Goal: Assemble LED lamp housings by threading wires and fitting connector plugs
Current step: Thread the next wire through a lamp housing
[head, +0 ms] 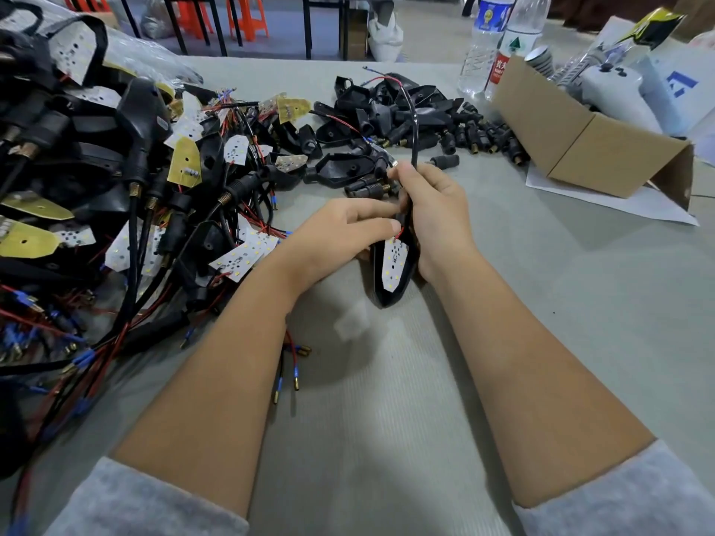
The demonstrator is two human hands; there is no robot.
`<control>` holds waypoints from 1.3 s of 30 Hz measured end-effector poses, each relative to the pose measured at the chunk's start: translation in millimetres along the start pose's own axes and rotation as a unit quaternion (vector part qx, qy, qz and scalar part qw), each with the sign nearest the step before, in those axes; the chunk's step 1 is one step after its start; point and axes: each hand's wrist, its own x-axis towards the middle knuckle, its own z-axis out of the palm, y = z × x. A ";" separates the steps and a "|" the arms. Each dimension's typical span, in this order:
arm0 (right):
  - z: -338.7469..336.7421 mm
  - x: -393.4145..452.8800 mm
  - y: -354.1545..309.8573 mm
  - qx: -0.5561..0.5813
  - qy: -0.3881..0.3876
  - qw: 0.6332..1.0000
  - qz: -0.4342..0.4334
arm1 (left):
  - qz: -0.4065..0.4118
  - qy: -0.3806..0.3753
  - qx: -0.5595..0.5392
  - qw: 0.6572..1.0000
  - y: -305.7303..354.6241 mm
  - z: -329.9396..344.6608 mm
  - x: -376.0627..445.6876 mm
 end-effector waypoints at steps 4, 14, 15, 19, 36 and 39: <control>-1.7 1.3 -0.1 0.003 0.002 1.000 0.001 | -0.009 -0.007 0.015 1.000 -2.7 -2.2 0.7; -2.1 2.6 -0.5 0.030 0.008 0.999 0.031 | 0.000 -0.014 -0.059 0.998 -1.9 -8.6 -2.5; -1.5 2.0 -0.9 0.033 0.008 0.999 0.032 | 0.000 -0.011 -0.065 0.998 -1.2 -8.0 -3.0; -0.8 0.4 -3.6 0.040 0.005 0.999 0.033 | 0.000 0.001 -0.071 0.997 0.1 -6.5 -4.3; 0.2 -1.2 -4.1 0.012 -0.004 1.000 0.021 | -0.024 0.025 -0.058 0.998 -5.0 -12.4 -0.4; -0.4 -1.3 -2.3 -0.011 -0.014 1.000 0.021 | -0.008 0.016 -0.067 0.998 -5.5 -12.0 -1.6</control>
